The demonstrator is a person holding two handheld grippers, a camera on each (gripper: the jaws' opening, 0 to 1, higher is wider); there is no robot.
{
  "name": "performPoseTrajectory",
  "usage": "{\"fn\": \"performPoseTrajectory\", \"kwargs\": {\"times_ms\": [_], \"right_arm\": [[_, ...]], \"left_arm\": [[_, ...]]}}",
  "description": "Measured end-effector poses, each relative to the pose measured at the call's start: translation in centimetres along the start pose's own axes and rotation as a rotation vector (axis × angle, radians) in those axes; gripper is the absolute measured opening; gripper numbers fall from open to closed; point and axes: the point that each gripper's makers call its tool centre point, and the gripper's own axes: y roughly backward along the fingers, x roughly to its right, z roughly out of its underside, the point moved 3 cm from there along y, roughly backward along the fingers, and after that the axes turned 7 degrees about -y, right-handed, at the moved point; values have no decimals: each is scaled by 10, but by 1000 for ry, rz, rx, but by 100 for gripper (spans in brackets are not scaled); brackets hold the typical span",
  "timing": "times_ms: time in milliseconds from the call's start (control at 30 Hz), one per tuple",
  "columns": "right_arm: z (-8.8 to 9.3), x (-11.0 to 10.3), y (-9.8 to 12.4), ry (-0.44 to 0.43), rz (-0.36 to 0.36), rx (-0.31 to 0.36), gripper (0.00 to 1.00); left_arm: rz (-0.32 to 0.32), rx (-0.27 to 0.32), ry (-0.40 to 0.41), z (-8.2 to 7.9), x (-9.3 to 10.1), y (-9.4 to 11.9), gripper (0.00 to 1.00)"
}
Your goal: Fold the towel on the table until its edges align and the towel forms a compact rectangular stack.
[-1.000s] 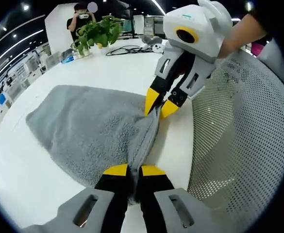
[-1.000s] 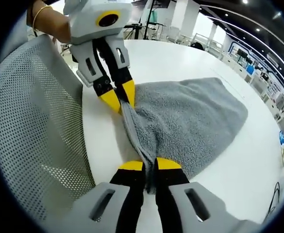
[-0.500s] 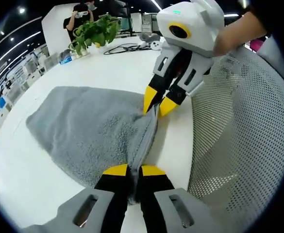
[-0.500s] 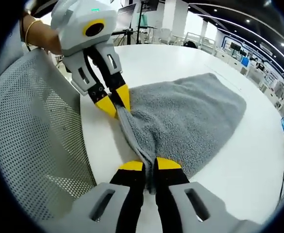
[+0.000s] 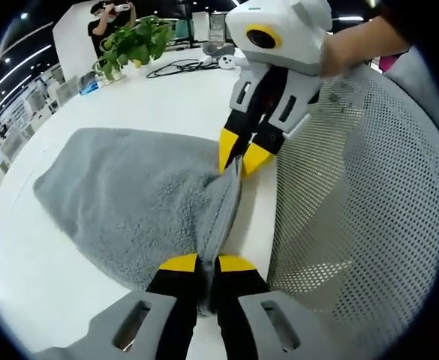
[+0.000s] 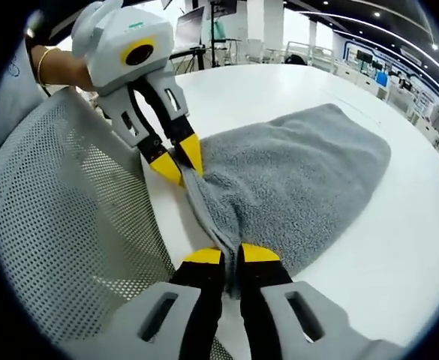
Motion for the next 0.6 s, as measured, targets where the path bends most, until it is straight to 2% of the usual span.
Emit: {"fn": "performPoseTrajectory", "kwargs": {"times_ms": [400, 500, 600], "right_arm": [[8, -13, 6, -2, -46, -63, 5], [11, -19, 9, -60, -70, -65, 4], [13, -25, 13, -66, -81, -69, 4]], "left_arm": [[71, -32, -8, -1, 20, 4, 7], [85, -40, -24, -1, 29, 7, 7], [93, -42, -32, -1, 36, 9, 7]]}}
